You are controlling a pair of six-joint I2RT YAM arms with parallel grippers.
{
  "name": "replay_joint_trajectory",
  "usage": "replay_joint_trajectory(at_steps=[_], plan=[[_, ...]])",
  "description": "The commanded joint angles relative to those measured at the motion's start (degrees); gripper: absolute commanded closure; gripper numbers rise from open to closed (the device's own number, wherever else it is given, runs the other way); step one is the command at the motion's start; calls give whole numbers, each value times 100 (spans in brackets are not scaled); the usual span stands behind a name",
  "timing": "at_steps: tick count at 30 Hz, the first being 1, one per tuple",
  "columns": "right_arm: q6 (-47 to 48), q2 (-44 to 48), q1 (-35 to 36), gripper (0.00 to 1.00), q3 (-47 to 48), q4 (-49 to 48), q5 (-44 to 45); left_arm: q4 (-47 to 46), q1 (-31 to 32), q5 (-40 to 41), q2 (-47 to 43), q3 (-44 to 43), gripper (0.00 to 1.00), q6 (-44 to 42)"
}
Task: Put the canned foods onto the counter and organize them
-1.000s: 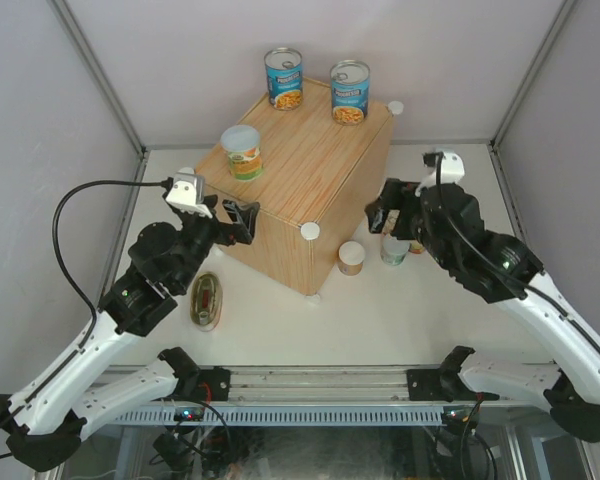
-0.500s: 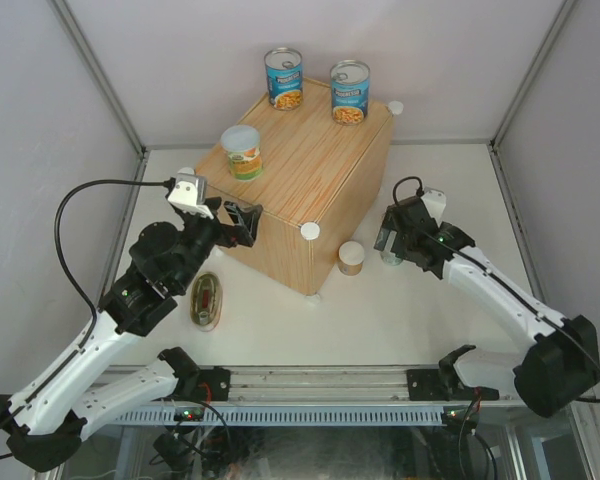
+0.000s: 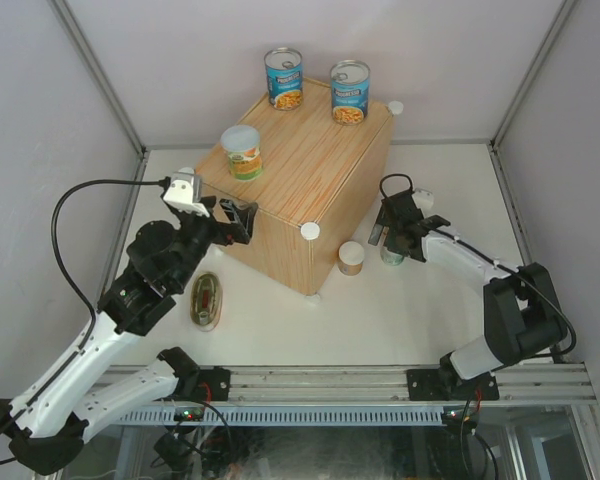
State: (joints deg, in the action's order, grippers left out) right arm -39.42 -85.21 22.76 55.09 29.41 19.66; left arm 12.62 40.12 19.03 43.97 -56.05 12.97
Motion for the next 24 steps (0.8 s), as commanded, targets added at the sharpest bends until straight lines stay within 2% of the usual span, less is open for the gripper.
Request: replay_joint_trajectory(at_steps=[1,7,11,13,17,21,24], plan=[[75,-108,-124,1,152,-440,-38,-185,-81,-83,-99,-22,3,63],[101,-370,-153,4,152,-617,-35,-350,-109,-66,-214,133,3,144],[110,-540,-166,11,149,-693,-33,-372,-110,-68,-240,193,3,191],[146,-562,-180,22,136,-742,-63,-394,-105,-57,-239,208,3,197],[201,-535,-186,53,92,-822,-112,-384,-114,-36,-254,204,3,201],[295,-460,-175,69,92,-812,-204,-375,-109,69,-368,248,4,205],[382,-324,-104,76,90,-762,-195,-357,-109,138,-446,277,4,214]])
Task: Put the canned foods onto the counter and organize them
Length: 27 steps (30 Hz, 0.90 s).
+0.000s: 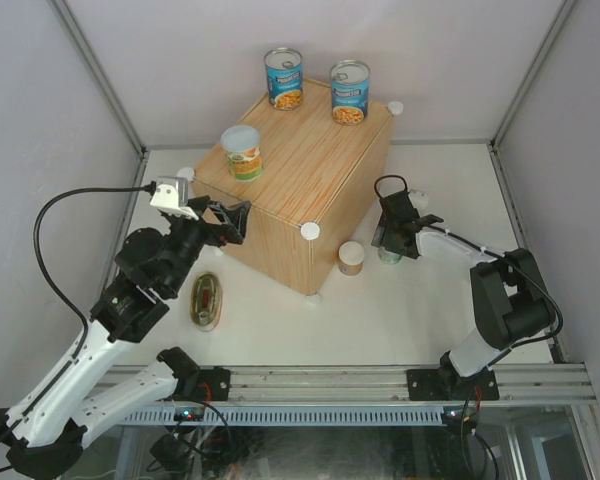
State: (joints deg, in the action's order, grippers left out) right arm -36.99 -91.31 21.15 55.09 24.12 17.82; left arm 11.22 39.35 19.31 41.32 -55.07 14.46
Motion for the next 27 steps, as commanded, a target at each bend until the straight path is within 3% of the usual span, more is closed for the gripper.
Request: replay_joint_trajectory(at_steps=[1,15,27], plan=[[175,335,83,78,90,-203,11,-217,-33,149,-207,194,4,64],[556,1151,340,97,70,194,-26,-823,-33,617,-99,353,6,148],[730,2105,536,100,270,814,139,-709,-32,566,-197,250,6,215]])
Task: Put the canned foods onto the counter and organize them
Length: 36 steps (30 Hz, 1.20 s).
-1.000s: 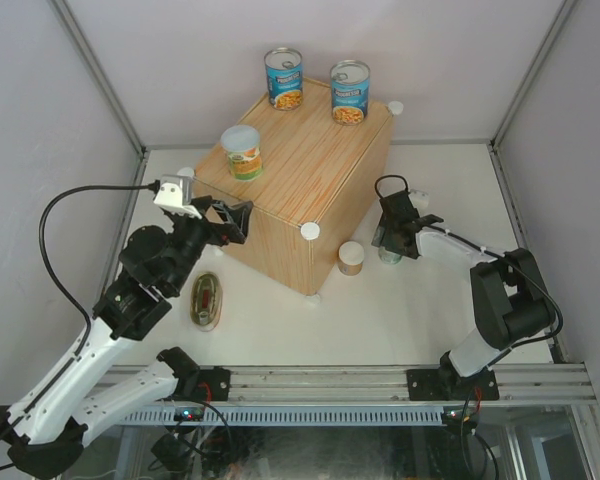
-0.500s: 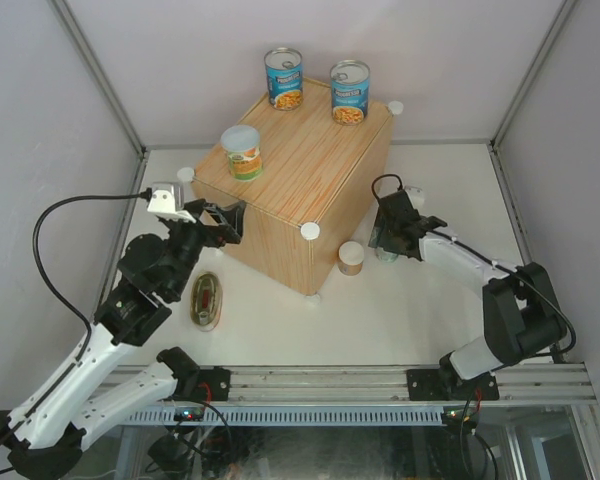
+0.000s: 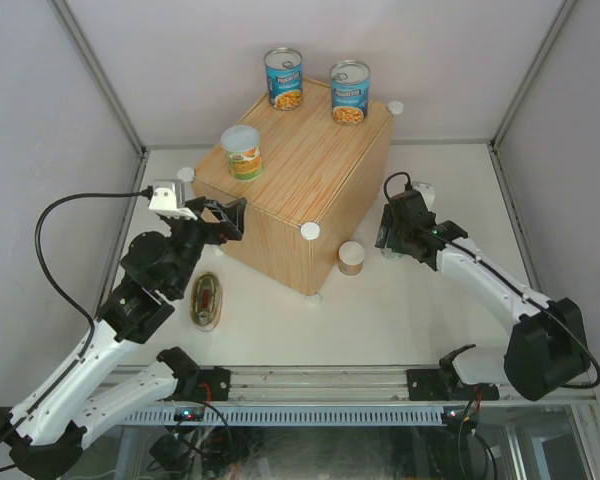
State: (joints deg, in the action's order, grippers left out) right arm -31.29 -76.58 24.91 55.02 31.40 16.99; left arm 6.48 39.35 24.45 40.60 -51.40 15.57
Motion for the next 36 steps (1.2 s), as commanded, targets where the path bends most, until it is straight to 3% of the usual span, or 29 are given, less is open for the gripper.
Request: replay_joint_trajectory(at_steps=[1,13,23,36], plan=[[177,753,209,100,369,209,271,-201,-27,49,-138,-143,6,105],[407,1122,1065,100,2727,1697,901,27,-33,-6,-344,-336,6,43],[939,-86,1657,100,5252,2401,1139,254,-33,-199,-258,-600,6,33],[1410,-2691,1561,100,8753,3253,492,392,-33,-463,127,-987,6,51]])
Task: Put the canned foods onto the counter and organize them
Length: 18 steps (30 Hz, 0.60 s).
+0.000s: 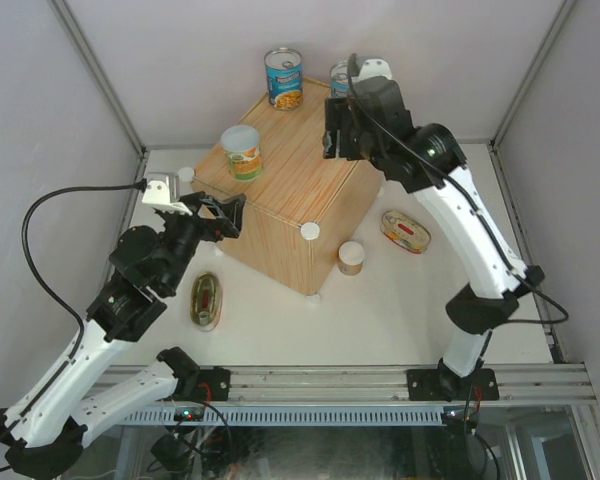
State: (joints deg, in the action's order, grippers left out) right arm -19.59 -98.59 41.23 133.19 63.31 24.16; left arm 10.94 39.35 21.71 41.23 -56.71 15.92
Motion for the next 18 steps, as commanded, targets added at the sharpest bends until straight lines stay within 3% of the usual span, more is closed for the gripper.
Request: replay_joint_trajectory(at_steps=[1,12,18], plan=[[241,-649,-91,100,1112,101,-285,-40,-33,-201,76,-476,6,8],[341,-1461,-133,99,1531,-118,-551,58,-33,-185,-79,-382,6,33],[278,-1654,-159,90,1578,-78,-682,30,-33,-230,-94,-309,6,23]])
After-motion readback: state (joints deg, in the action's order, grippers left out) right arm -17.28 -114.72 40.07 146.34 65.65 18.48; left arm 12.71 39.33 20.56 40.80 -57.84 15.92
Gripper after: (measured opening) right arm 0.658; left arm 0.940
